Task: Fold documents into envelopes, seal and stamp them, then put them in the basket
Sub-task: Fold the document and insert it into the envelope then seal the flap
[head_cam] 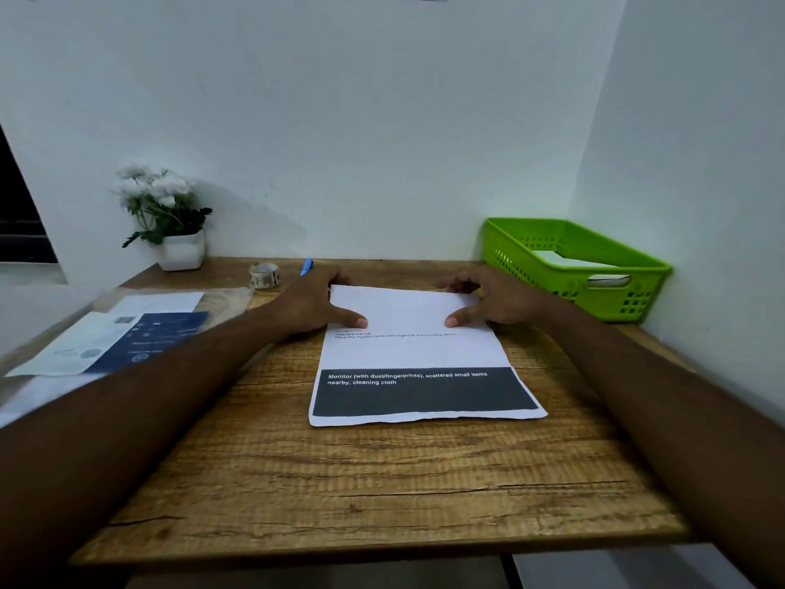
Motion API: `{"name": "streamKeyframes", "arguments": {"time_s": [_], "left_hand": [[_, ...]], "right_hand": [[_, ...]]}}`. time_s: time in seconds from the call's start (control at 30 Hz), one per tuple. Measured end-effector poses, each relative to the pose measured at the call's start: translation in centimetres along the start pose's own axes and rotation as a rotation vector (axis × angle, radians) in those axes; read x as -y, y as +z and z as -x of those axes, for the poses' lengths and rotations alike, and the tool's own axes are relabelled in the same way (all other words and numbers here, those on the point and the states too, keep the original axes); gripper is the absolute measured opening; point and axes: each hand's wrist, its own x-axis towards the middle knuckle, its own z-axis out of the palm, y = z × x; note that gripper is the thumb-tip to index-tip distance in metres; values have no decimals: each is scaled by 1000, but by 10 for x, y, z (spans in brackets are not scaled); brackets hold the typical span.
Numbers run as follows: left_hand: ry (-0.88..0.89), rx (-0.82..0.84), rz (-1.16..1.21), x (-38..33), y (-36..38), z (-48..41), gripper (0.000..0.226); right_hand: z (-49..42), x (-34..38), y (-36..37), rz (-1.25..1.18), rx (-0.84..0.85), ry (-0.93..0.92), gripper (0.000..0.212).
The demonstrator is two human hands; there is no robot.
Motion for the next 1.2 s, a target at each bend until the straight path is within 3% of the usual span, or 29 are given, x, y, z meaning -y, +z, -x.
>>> {"name": "streamKeyframes", "arguments": {"time_s": [0.27,0.4,0.5,0.7,0.83,1.07,1.2], "left_hand": [[118,-176,68,1,-5,-2,35],[214,-285,103,1,-8,-4,28],[264,-271,30,5,-9,-5,33],[286,-27,-147,12,-11,-3,25],[290,49,-189,12,-15,-3,30],[266,146,-157,15,-24,-3,47],[331,114,-83,14,-25,-1,21]], "right_hand": [[0,6,0,76,-187,-92,57],[4,16,0,188,-298,-117,30],[6,18,1,205,-327,-166,23],[4,13,3,349,-116,-255,19],[3,6,3,267,26,-212,20],[7,9,-1,117,81,-126,20],[7,9,0,98,96,-119,16]]}}
